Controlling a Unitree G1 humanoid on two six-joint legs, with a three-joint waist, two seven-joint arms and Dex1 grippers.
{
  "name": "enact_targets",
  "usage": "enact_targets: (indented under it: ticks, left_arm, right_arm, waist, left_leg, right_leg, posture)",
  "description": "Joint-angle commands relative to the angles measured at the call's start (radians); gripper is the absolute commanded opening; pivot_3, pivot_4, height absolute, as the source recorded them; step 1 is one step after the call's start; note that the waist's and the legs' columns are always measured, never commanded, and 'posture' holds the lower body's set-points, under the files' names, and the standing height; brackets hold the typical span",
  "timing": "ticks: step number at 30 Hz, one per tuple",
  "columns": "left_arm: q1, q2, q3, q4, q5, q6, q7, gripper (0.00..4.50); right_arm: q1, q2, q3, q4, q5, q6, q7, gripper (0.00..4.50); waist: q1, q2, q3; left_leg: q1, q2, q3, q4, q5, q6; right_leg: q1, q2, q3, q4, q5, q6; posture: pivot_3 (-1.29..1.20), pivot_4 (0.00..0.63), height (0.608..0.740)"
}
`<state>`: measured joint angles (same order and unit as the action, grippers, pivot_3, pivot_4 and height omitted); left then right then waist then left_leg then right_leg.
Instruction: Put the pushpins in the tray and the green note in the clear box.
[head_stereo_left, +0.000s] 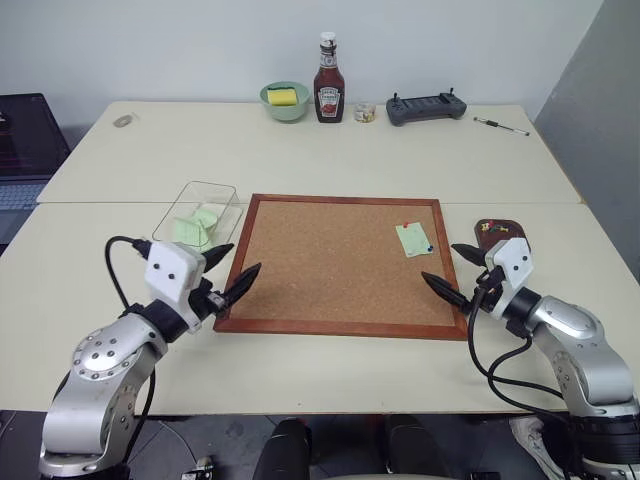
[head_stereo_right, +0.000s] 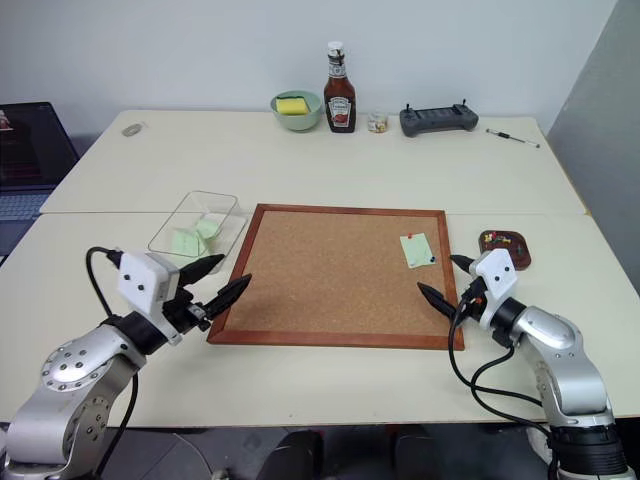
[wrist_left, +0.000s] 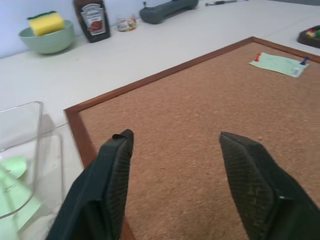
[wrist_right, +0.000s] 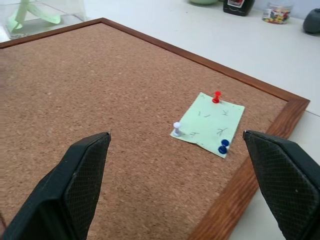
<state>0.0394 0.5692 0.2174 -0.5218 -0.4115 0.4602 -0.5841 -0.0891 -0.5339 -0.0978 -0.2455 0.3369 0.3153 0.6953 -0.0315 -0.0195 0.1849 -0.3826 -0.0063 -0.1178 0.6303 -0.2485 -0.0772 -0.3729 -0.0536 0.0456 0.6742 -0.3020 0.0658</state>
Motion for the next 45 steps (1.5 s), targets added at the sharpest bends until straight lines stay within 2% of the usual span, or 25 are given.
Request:
enact_targets:
  ticks: [1, 12, 22, 28, 32, 38, 45]
  left_arm:
    - [-0.033, 0.02, -0.066, -0.011, 0.015, 0.001, -0.027, 2.05]
    - [-0.173, -0.029, -0.24, 0.144, 0.09, -0.044, -0.055, 0.05]
    - [-0.345, -0.159, -0.375, 0.289, 0.142, -0.036, -0.054, 0.05]
    - [-0.441, -0.244, -0.415, 0.538, 0.201, -0.125, -0.061, 0.05]
    - [-0.461, -0.274, -0.435, 0.669, 0.231, -0.178, -0.082, 0.05]
    - [-0.452, -0.294, -0.454, 0.743, 0.263, -0.228, -0.102, 0.05]
    - [-0.448, -0.309, -0.451, 0.745, 0.274, -0.23, -0.111, 0.05]
  right_arm:
    - [0.018, -0.005, -0.015, -0.063, 0.022, -0.001, 0.001, 4.5]
    - [0.036, -0.001, 0.012, -0.068, 0.001, -0.037, 0.019, 4.5]
    - [0.02, 0.032, 0.068, -0.062, -0.017, -0.047, 0.003, 4.5]
    - [-0.016, 0.045, 0.073, -0.06, -0.003, 0.031, -0.035, 4.5]
    - [-0.088, 0.05, 0.069, -0.034, -0.014, 0.112, -0.085, 4.5]
    - [-0.225, 0.06, 0.076, 0.07, -0.015, 0.162, -0.097, 4.5]
    - [-0.438, 0.089, 0.136, 0.358, -0.106, 0.084, -0.082, 4.5]
  waist:
    - [0.0, 0.0, 0.0]
    - [0.0, 0.0, 0.0]
    - [-0.001, 0.0, 0.0]
    - [0.001, 0.0, 0.0]
    - [-0.001, 0.0, 0.0]
    - [0.0, 0.002, -0.001]
    - [0.0, 0.003, -0.002]
  left_leg:
    - [0.0, 0.0, 0.0, 0.0, 0.0, 0.0]
    - [0.0, 0.0, 0.0, 0.0, 0.0, 0.0]
    - [0.0, 0.0, 0.0, 0.0, 0.0, 0.0]
    - [0.0, 0.0, -0.001, 0.0, 0.0, 0.0]
    - [0.0, -0.001, 0.0, 0.001, 0.0, 0.0]
    - [0.001, -0.001, -0.001, 0.001, 0.0, 0.0]
    - [0.001, -0.002, -0.001, 0.001, 0.0, 0.0]
  right_leg:
    - [0.0, 0.0, 0.0, 0.0, 0.0, 0.0]
    - [0.0, 0.0, 0.0, 0.0, 0.0, 0.0]
    - [0.0, 0.0, 0.0, 0.0, 0.0, 0.0]
    - [0.0, 0.0, 0.0, 0.001, 0.0, 0.0]
    - [0.0, 0.0, 0.0, 0.001, 0.0, 0.0]
    - [0.0, 0.0, -0.001, 0.002, 0.0, 0.0]
    - [0.001, 0.0, -0.001, 0.002, 0.0, 0.0]
  posture:
    - [0.0, 0.15, 0.74]
    - [0.0, 0.15, 0.74]
    - [0.0, 0.15, 0.74]
    - [0.0, 0.15, 0.74]
    - [0.0, 0.15, 0.74]
    - [0.0, 0.15, 0.74]
    - [0.0, 0.15, 0.74]
